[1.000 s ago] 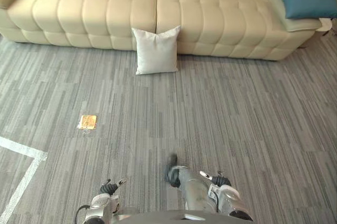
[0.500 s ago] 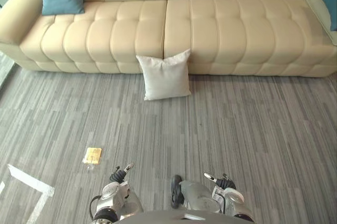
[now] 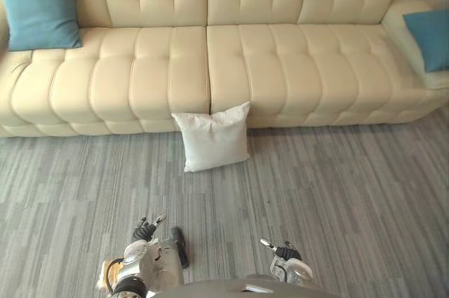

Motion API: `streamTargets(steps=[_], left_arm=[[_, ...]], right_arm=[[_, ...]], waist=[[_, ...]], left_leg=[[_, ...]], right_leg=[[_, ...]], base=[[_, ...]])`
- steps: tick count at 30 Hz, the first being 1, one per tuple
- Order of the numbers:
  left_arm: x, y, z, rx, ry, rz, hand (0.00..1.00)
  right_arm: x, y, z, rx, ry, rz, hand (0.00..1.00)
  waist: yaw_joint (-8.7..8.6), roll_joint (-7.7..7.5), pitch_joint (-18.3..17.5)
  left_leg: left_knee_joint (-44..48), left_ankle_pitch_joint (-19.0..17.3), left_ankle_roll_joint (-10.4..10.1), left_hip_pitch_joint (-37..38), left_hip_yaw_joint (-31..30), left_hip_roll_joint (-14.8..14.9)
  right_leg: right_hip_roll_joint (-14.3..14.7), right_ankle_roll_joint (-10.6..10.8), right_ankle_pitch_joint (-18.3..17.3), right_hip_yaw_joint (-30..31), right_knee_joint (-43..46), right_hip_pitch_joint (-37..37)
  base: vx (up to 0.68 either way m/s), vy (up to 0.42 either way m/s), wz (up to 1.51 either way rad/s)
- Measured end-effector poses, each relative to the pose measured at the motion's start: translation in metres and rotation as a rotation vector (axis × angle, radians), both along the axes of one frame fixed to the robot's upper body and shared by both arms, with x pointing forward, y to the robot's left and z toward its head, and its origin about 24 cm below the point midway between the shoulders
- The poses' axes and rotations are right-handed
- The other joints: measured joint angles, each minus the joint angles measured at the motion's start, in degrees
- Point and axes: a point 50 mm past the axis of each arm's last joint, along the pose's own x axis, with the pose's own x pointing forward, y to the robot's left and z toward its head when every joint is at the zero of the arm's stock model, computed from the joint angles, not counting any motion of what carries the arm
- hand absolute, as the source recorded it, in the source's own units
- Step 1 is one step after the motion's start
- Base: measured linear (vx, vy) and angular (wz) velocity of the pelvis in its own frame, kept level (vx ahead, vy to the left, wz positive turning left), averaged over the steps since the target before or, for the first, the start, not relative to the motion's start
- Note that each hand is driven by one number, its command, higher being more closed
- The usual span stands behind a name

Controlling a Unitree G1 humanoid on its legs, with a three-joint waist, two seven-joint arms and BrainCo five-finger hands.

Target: Pick up cushions and gather them together orderly.

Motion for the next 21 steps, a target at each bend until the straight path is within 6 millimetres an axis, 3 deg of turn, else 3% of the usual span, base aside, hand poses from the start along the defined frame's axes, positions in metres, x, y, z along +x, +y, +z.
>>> streamTargets(steps=[1,2,4,5,7,9,11,12,13,14,15,17,19,21], left_arm=[[-0.004,0.000,-0.002,0.005,0.023,-0.022,0.00],[-0.008,0.001,-0.005,0.014,0.048,-0.050,0.00],[-0.011,0.001,-0.006,0.013,0.059,-0.049,0.00],[-0.015,0.000,-0.007,0.013,0.069,-0.050,0.00],[-0.018,0.000,-0.009,0.016,0.090,-0.050,0.00],[-0.016,-0.003,-0.009,0.011,0.085,-0.056,0.00],[-0.016,-0.005,-0.009,0.010,0.089,-0.058,0.00],[-0.017,-0.007,-0.010,0.004,0.096,-0.059,0.00],[-0.019,-0.015,-0.013,-0.020,0.114,-0.060,0.00],[-0.017,-0.020,-0.013,-0.035,0.110,-0.064,0.00],[-0.012,-0.030,-0.012,-0.059,0.093,-0.068,0.00],[-0.008,-0.038,-0.011,-0.074,0.080,-0.083,0.00],[-0.006,-0.042,-0.010,-0.081,0.073,-0.102,0.00],[-0.004,-0.043,-0.009,-0.086,0.060,-0.108,0.00]], right_arm=[[0.002,0.002,0.001,0.001,-0.006,0.022,0.00],[0.006,0.003,0.002,-0.004,-0.020,0.041,0.00],[0.008,0.002,0.003,-0.008,-0.027,0.043,0.00],[0.010,0.001,0.004,-0.013,-0.038,0.045,0.00],[0.014,-0.003,0.006,-0.025,-0.043,0.051,0.00],[0.015,-0.009,0.007,-0.041,-0.044,0.052,0.00],[0.013,-0.014,0.006,-0.049,-0.035,0.047,0.00],[0.008,-0.019,0.005,-0.057,-0.021,0.035,0.00],[0.008,-0.029,0.007,-0.081,-0.015,0.033,0.00],[0.009,-0.032,0.008,-0.089,-0.022,0.025,0.00],[0.010,-0.035,0.009,-0.085,-0.034,-0.003,0.00],[0.011,-0.032,0.009,-0.072,-0.041,0.011,0.00],[0.009,-0.029,0.008,-0.060,-0.036,0.010,0.00],[0.007,-0.028,0.008,-0.059,-0.039,0.009,0.00]], waist=[[-0.64,0.36,0.19],[-0.88,0.80,0.65],[-0.96,0.95,0.77],[-1.23,1.25,0.96],[-2.09,1.27,0.98],[-2.75,1.75,1.20],[-2.90,1.97,1.63],[-3.37,2.44,2.13],[-3.21,4.31,2.69],[-3.09,5.33,2.77],[-3.58,5.61,3.90],[-3.64,5.61,3.61],[-3.94,5.18,3.51],[-4.15,5.01,3.30]], left_leg=[[-0.83,-1.23,0.36,2.83,0.97,-0.03],[-2.31,-2.34,0.38,7.27,2.41,-0.35],[-4.39,-2.89,0.00,10.64,2.67,-0.66],[-7.43,-4.18,-1.09,15.25,3.46,-0.70],[-9.76,-4.08,-1.53,18.43,4.13,-0.64],[-11.50,-4.46,-3.42,19.93,4.14,-0.17],[-13.14,-5.35,-5.93,22.02,4.12,0.15],[-14.77,-6.13,-7.33,24.59,3.34,0.21],[-16.81,-6.07,-8.27,25.95,1.70,0.59],[-17.12,-5.85,-8.06,26.39,0.54,0.09],[-17.23,-4.08,-7.32,27.36,-1.17,-1.06],[-16.95,-3.44,-7.93,29.25,-1.61,-0.88],[-13.52,-3.44,-7.90,28.79,-3.64,0.43],[-2.41,-3.93,-8.41,23.68,-7.96,3.09]], right_leg=[[-0.79,2.56,3.37,0.24,10.83,-4.67],[-1.80,3.42,3.11,-0.68,23.17,-10.39],[-2.68,1.69,1.22,-3.03,28.08,-13.14],[-3.48,-0.46,-1.97,-6.88,30.52,-16.96],[-3.89,-1.65,-5.57,-11.88,24.44,-20.75],[-3.00,-2.14,-5.51,-14.42,14.75,-23.26],[-1.57,-3.14,0.16,-14.24,-2.81,-24.14],[-0.78,-3.92,9.91,-13.80,-7.58,-22.72],[1.46,-3.87,8.33,-15.04,-8.00,-21.13],[1.60,-3.91,7.64,-15.15,-7.00,-21.47],[1.60,-5.11,4.70,-15.07,-2.41,-22.07],[1.11,-6.25,-1.45,-15.61,4.17,-22.27],[0.89,-5.98,-4.94,-16.76,5.78,-20.63],[0.47,-6.50,-6.17,-19.59,4.94,-17.97]], base=[[0.47,0.210,-0.51],[0.38,0.132,-0.33],[0.26,0.041,-0.28],[0.21,0.006,-0.27],[0.23,-0.050,-0.14],[0.23,-0.183,-0.02],[0.35,-0.328,0.00],[0.36,-0.279,-0.12],[0.30,-0.173,-0.19],[0.33,-0.118,-0.21],[0.37,-0.115,-0.04],[0.35,-0.164,0.08],[0.22,-0.152,0.35],[0.26,-0.170,0.55]])
